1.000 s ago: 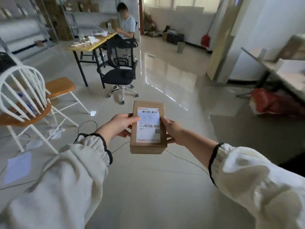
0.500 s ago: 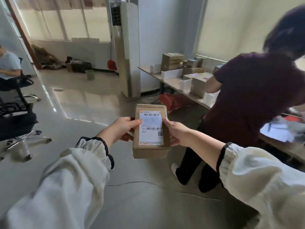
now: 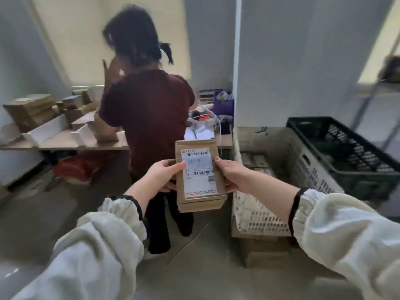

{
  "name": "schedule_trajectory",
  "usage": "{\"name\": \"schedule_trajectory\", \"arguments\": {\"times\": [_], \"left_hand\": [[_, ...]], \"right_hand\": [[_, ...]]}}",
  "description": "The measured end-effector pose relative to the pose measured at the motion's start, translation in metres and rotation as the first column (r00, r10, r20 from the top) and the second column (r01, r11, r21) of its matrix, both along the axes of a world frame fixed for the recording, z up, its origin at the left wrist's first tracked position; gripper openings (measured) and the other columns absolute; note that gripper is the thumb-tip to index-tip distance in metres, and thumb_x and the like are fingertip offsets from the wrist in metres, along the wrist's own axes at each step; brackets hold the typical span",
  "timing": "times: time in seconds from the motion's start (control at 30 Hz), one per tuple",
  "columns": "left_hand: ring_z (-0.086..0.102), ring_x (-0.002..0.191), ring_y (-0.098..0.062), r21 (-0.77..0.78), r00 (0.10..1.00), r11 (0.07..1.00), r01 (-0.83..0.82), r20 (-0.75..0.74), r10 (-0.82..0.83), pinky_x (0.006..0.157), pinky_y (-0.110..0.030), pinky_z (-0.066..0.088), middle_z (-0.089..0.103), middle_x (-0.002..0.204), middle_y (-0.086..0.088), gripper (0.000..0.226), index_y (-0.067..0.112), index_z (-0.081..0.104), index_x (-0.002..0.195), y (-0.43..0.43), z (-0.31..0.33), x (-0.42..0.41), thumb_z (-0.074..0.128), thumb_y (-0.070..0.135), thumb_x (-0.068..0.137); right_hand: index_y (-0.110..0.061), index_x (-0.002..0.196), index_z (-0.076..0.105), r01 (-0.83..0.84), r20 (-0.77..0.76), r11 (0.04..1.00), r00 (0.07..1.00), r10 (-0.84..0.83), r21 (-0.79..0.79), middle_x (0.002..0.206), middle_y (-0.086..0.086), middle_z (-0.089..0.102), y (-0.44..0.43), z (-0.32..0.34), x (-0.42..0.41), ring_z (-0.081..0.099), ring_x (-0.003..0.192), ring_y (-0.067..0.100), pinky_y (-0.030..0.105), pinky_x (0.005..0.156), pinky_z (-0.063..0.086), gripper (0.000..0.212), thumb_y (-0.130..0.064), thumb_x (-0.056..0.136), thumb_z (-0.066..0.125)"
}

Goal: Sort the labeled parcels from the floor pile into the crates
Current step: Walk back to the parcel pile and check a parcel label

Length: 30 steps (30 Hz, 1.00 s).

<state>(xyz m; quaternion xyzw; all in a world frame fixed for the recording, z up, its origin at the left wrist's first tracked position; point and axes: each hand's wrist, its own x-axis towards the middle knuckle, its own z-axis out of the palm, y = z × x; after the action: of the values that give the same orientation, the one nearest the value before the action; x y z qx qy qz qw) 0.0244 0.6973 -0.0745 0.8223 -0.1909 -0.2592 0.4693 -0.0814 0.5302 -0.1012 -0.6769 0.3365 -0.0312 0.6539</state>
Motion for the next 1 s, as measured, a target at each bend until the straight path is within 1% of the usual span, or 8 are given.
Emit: {"name": "schedule_trajectory", "arguments": {"times": [0.07, 0.23, 0.33, 0.4, 0.57, 0.7, 0.83, 1.0], "left_hand": [[0.067, 0.071, -0.018, 0.001, 0.994, 0.995, 0.100, -0.035, -0.099, 0.075, -0.033, 0.054, 0.068, 0.088, 0.002, 0.052, 0.021, 0.052, 0.130, -0.041, -0.009, -0.017, 0.061, 0.048, 0.086], [0.067, 0.075, -0.022, 0.017, 0.936, 0.940, 0.340, -0.105, -0.337, 0.079, -0.036, 0.053, 0.069, 0.090, -0.001, 0.038, 0.018, 0.062, 0.109, -0.142, -0.028, -0.079, 0.062, 0.047, 0.086], [0.064, 0.063, -0.019, 0.007, 0.879, 0.885, 0.466, -0.119, -0.462, 0.069, -0.032, 0.052, 0.066, 0.078, 0.002, 0.032, 0.016, 0.064, 0.101, -0.206, -0.038, -0.123, 0.062, 0.045, 0.087], [0.062, 0.058, -0.018, 0.002, 0.840, 0.847, 0.532, -0.124, -0.528, 0.062, -0.029, 0.049, 0.066, 0.077, 0.001, 0.034, 0.016, 0.065, 0.102, -0.249, -0.044, -0.154, 0.063, 0.046, 0.086], [0.064, 0.061, -0.018, 0.004, 0.776, 0.784, 0.621, -0.150, -0.613, 0.069, -0.034, 0.053, 0.067, 0.075, 0.000, 0.030, 0.021, 0.063, 0.098, -0.354, -0.060, -0.225, 0.062, 0.048, 0.086], [0.064, 0.062, -0.017, -0.003, 0.766, 0.781, 0.625, -0.189, -0.614, 0.064, -0.031, 0.053, 0.066, 0.080, 0.001, 0.040, 0.015, 0.063, 0.109, -0.431, -0.071, -0.268, 0.063, 0.047, 0.085], [0.066, 0.070, -0.017, -0.004, 0.776, 0.795, 0.606, -0.218, -0.592, 0.063, -0.028, 0.051, 0.067, 0.086, 0.001, 0.049, 0.013, 0.060, 0.120, -0.496, -0.075, -0.288, 0.061, 0.049, 0.086], [0.068, 0.076, -0.018, 0.027, 0.796, 0.811, 0.584, -0.217, -0.565, 0.078, -0.035, 0.056, 0.069, 0.088, 0.002, 0.038, 0.018, 0.059, 0.108, -0.571, -0.071, -0.267, 0.059, 0.050, 0.087]], "right_hand": [[-0.020, 0.116, 0.055, 0.119, -0.003, 0.993, 0.993, -0.119, -0.017, 0.086, -0.001, 0.067, -0.025, -0.004, -0.039, 0.064, 0.075, 0.019, 0.031, 0.066, 0.054, 0.039, -0.049, 0.098, 0.037], [-0.016, 0.118, 0.054, 0.330, -0.045, 0.944, 0.943, -0.331, -0.011, 0.095, 0.002, 0.065, -0.084, -0.015, -0.139, 0.062, 0.082, 0.024, 0.034, 0.072, 0.052, 0.042, -0.049, 0.098, 0.036], [-0.018, 0.116, 0.053, 0.476, -0.065, 0.880, 0.877, -0.476, -0.016, 0.094, 0.000, 0.064, -0.122, -0.018, -0.198, 0.060, 0.081, 0.022, 0.032, 0.067, 0.050, 0.041, -0.050, 0.098, 0.036], [-0.019, 0.119, 0.053, 0.549, -0.066, 0.836, 0.834, -0.548, -0.004, 0.096, 0.001, 0.065, -0.151, -0.022, -0.235, 0.060, 0.088, 0.025, 0.036, 0.075, 0.051, 0.041, -0.050, 0.098, 0.036], [-0.018, 0.132, 0.051, 0.644, -0.057, 0.765, 0.763, -0.644, -0.029, 0.124, 0.004, 0.063, -0.237, -0.035, -0.312, 0.055, 0.108, 0.025, 0.046, 0.105, 0.038, 0.050, -0.050, 0.097, 0.038], [-0.019, 0.122, 0.056, 0.659, -0.051, 0.751, 0.750, -0.660, -0.024, 0.093, -0.002, 0.068, -0.309, -0.038, -0.355, 0.061, 0.082, 0.020, 0.034, 0.078, 0.050, 0.038, -0.044, 0.099, 0.039], [-0.021, 0.110, 0.059, 0.643, -0.083, 0.765, 0.761, -0.644, -0.043, 0.089, 0.001, 0.071, -0.382, -0.035, -0.371, 0.064, 0.077, 0.024, 0.037, 0.074, 0.053, 0.032, -0.044, 0.099, 0.040], [-0.024, 0.110, 0.058, 0.625, -0.119, 0.780, 0.772, -0.624, -0.035, 0.090, 0.003, 0.071, -0.461, -0.034, -0.349, 0.065, 0.073, 0.023, 0.031, 0.061, 0.051, 0.030, -0.045, 0.098, 0.041]]}}
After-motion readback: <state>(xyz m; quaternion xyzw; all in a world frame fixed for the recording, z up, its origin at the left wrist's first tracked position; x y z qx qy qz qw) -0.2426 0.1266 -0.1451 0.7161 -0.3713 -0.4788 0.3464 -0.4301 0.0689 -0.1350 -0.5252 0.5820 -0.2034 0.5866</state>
